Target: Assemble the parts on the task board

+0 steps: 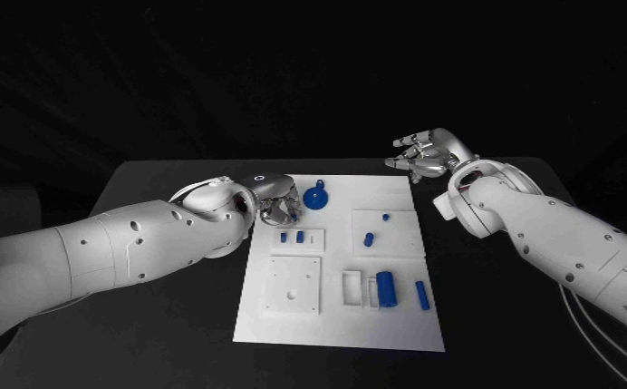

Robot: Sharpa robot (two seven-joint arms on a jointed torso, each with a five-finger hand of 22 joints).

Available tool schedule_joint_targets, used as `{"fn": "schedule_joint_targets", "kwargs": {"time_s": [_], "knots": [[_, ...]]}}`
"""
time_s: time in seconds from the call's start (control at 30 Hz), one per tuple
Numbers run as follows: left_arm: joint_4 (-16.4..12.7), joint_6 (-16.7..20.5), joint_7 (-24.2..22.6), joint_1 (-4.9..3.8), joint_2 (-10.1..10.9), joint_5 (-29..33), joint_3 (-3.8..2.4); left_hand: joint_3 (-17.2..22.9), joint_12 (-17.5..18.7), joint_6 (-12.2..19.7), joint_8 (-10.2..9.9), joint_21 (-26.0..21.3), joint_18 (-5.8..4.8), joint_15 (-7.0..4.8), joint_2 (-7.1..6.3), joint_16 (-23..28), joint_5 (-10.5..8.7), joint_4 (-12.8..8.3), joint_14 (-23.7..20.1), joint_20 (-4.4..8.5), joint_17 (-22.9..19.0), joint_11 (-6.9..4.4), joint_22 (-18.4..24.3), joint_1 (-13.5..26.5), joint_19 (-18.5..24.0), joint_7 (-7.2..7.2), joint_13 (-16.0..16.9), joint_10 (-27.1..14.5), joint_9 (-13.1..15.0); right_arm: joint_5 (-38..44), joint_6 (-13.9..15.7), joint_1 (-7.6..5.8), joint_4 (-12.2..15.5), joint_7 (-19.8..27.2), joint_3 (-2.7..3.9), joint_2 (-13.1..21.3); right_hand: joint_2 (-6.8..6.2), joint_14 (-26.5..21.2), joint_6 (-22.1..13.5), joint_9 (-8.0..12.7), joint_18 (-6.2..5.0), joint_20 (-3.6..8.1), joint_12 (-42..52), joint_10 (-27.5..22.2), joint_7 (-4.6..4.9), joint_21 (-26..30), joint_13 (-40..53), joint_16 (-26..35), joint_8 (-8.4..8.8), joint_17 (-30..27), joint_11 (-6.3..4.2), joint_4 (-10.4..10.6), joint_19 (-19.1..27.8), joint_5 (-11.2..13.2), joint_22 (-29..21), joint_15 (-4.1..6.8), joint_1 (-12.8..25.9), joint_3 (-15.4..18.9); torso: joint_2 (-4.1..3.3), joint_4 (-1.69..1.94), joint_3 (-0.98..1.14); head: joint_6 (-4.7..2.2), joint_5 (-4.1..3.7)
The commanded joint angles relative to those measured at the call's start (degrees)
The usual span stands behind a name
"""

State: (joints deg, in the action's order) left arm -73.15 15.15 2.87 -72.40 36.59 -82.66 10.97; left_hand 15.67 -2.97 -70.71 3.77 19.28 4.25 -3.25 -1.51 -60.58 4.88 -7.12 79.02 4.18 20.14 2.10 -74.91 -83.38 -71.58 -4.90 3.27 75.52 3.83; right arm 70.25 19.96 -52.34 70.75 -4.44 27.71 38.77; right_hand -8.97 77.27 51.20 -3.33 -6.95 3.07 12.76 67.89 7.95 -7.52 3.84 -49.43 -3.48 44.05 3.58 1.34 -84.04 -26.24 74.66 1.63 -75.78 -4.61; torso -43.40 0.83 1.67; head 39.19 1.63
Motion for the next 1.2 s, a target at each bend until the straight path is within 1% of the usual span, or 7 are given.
{"fn": "schedule_joint_targets", "kwargs": {"time_s": [0.03, 0.23, 0.53, 0.7, 0.87, 1.07, 1.2], "knots": [[0.1, -0.4, -0.2, 0.03, -0.3, 0.3, -0.01, -0.1, -0.4, -0.1, -0.2, 0.2, 0.74, -0.07, 0.38, 0.4, 0.15, -0.1, 0.4, 0.17, 0.1, -0.55, -1.1, 0.0, 0.2, -0.13, 0.2, 0.8, 0.0, -0.1, -0.5, 0.02, 0.1, 0.6, 0.02, 0.0, 0.21, 0.0, 0.3, -0.1, -1.15, -0.31, -0.2, 0.1, 0.24, 0.3, -0.1, -0.3, 0.10, -0.1, 0.22, 0.1, -1.6, -0.3, 0.1, -0.15, 0.3, 0.1, -0.01, 0.00, 0.00, -0.08, 0.00], [0.3, -0.3, -0.4, 0.05, -0.7, 0.3, -0.01, 0.0, -0.4, -0.1, -0.2, 0.2, 0.75, -0.07, 0.40, 0.4, 0.16, -0.1, 0.4, 0.17, 0.1, -0.55, -1.1, -0.1, 0.2, -0.14, 0.2, 0.8, 0.0, -0.1, -0.5, 0.02, 0.1, 0.6, 0.02, -0.1, 0.21, 0.0, 0.3, -0.1, -1.15, -0.31, -0.2, 0.1, 0.24, 0.3, -0.1, -0.3, 0.10, -0.1, 0.22, 0.1, -1.6, -0.3, 0.1, -0.15, 0.3, 0.1, -0.02, -0.07, 0.00, -0.09, 0.01], [0.7, -0.3, -0.4, 0.23, -1.3, 0.3, -0.01, 0.0, -0.4, -0.1, -0.2, 0.2, 0.78, -0.06, 0.45, 0.4, 0.22, -0.2, 0.4, 0.17, 0.1, -0.54, -1.1, 0.0, 0.1, -0.14, 0.2, 0.8, 0.0, 0.0, -0.6, 0.02, 0.0, 0.5, 0.02, -0.1, 0.22, -0.1, 0.6, -0.1, -1.13, -0.32, -0.3, 0.1, 0.22, 0.4, -0.1, -0.4, 0.09, -0.2, 0.21, 0.0, -1.6, -0.3, 0.1, -0.16, 0.4, 0.1, -0.01, -0.03, 0.07, -0.17, -0.03], [0.8, -0.4, -0.3, 0.32, -1.5, 0.3, -0.01, 0.1, -0.4, -0.1, -0.2, 0.2, 0.80, -0.06, 0.45, 0.4, 0.27, -0.2, 0.4, 0.18, 0.2, -0.53, -1.1, -0.1, 0.1, -0.15, 0.2, 0.8, 0.0, 0.0, -0.6, 0.02, 0.0, 0.5, 0.02, -0.1, 0.22, -0.1, 0.6, -0.1, -1.13, -0.32, -0.3, 0.1, 0.22, 0.4, -0.1, -0.4, 0.09, -0.2, 0.21, 0.0, -1.6, -0.3, 0.1, -0.16, 0.4, 0.1, 0.01, -0.05, 0.05, -0.18, -0.07], [1.0, -1.8, 0.5, 0.35, -1.6, 0.1, -0.01, 0.2, -0.4, 0.0, -0.2, 0.3, 0.81, -0.05, 0.46, 0.4, 0.24, -0.3, 0.4, 0.17, 0.2, -0.51, -1.2, -0.1, 0.1, -0.16, 0.2, 0.8, 0.0, 0.0, -0.6, 0.02, 0.0, 0.5, 0.02, 0.0, 0.22, -0.1, 0.6, -0.1, -1.13, -0.32, -0.3, 0.1, 0.22, 0.4, -0.1, -0.4, 0.09, -0.2, 0.21, 0.0, -1.6, -0.3, 0.1, -0.16, 0.4, 0.1, 0.02, -0.04, 0.04, -0.14, -0.14], [1.2, -4.4, 1.9, 0.35, -1.6, -0.5, -0.01, 0.2, -0.4, 0.0, -0.2, 0.3, 0.81, -0.02, 0.50, 0.5, 0.21, -0.3, 0.3, 0.14, 0.2, -0.47, -1.2, -0.1, 0.2, -0.18, 0.2, 0.7, 0.0, 0.0, -0.7, 0.02, 0.0, 0.5, 0.02, 0.0, 0.22, -0.1, 0.6, -0.1, -1.13, -0.32, -0.3, 0.1, 0.22, 0.4, -0.1, -0.4, 0.09, -0.2, 0.21, 0.0, -1.6, -0.3, 0.1, -0.16, 0.4, 0.1, 0.00, 0.02, -0.01, -0.05, -0.22], [1.2, -5.2, 2.5, 0.35, -1.5, -0.9, 0.00, 0.2, -0.4, 0.0, -0.1, 0.3, 0.82, -0.01, 0.51, 0.5, 0.18, -0.4, 0.2, 0.13, 0.2, -0.49, -1.2, -0.1, 0.3, -0.18, 0.2, 0.7, 0.0, 0.0, -0.7, 0.02, 0.0, 0.5, 0.02, 0.0, 0.22, -0.2, 0.6, -0.1, -1.12, -0.33, -0.2, 0.1, 0.21, 0.6, -0.1, -0.4, 0.10, -0.2, 0.22, 0.0, -1.6, -0.3, 0.1, -0.17, 0.4, 0.1, 0.02, 0.04, -0.03, -0.03, -0.22]]}}
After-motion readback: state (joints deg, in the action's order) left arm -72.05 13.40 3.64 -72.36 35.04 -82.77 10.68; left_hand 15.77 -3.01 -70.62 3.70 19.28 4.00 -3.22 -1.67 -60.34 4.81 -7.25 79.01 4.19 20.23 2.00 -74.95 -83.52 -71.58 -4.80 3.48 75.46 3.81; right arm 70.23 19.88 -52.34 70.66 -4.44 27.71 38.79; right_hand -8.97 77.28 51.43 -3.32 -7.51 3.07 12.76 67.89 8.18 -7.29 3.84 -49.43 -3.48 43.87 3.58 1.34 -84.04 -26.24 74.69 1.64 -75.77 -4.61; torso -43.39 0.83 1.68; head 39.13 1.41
